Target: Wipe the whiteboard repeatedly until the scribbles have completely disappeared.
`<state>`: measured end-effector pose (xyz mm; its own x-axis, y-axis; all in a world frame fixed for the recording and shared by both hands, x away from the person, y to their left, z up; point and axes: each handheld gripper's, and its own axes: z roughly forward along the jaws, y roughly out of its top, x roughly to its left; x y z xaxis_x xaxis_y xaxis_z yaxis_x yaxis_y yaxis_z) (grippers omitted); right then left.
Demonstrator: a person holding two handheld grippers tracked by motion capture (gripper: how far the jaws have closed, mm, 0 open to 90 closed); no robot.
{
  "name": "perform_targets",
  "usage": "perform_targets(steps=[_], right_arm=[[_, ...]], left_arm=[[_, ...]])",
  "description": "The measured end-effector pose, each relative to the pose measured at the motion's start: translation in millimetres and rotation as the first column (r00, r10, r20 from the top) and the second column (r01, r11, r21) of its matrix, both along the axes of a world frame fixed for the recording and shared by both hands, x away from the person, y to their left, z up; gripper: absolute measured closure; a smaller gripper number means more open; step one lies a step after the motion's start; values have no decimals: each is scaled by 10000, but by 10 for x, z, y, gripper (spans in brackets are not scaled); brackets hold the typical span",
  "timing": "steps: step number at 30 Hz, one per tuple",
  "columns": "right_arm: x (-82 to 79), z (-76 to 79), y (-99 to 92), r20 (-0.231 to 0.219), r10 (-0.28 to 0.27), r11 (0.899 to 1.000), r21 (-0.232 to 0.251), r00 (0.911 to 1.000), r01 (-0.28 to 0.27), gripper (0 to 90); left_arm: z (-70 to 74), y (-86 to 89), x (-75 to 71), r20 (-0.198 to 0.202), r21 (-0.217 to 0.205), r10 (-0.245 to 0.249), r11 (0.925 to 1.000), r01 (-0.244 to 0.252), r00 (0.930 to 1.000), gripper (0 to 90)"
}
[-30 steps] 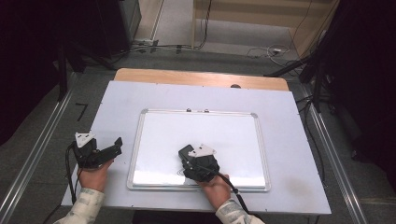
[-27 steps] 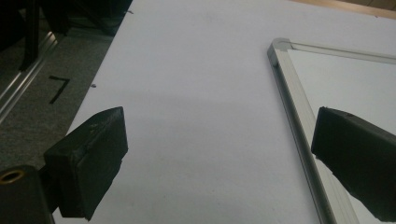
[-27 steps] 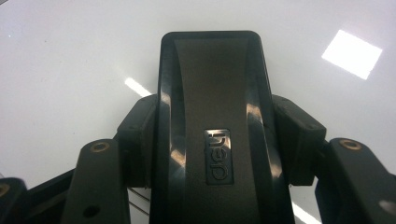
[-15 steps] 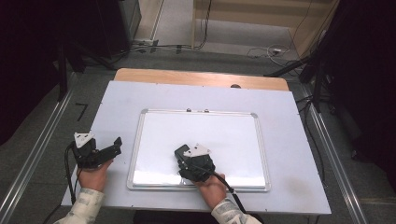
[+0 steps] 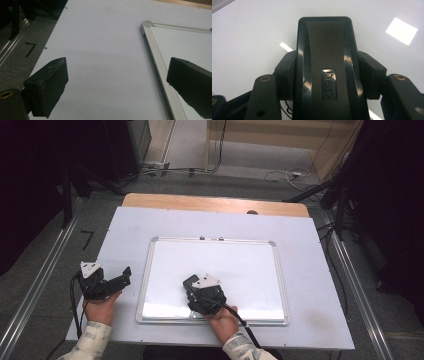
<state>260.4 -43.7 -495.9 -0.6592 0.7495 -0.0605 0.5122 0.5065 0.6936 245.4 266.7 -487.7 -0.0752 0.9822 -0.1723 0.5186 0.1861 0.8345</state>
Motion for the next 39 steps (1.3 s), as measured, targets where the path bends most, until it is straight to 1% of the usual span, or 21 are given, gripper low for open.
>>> perform_targets(steps=[14,22,28,31,37,39], right_arm=[[-12,-2,118,19,133,9999,-30,9999,-133,387],[-17,-3,254,22,312,9995,-43,9995,-312,387],[-14,-5,319,50,409,9992,-40,9991,-409,387],[-13,-6,329,110,459,9989,-65,9989,-459,387],[-8,-8,312,81,589,9983,-30,9982,-589,387],[-10,-7,274,75,627,9980,-37,9980,-626,387]], left_arm=[[6,-16,18,30,-20,-62,10000,62,10000,41],[9,-17,23,44,-38,-98,9999,98,9999,41],[9,-8,20,53,-49,-90,9999,90,9999,41],[7,-4,18,67,-32,-93,10000,93,9999,41],[4,13,7,73,-63,-15,10000,15,10000,41],[8,19,3,70,-86,13,10000,-12,10000,41]])
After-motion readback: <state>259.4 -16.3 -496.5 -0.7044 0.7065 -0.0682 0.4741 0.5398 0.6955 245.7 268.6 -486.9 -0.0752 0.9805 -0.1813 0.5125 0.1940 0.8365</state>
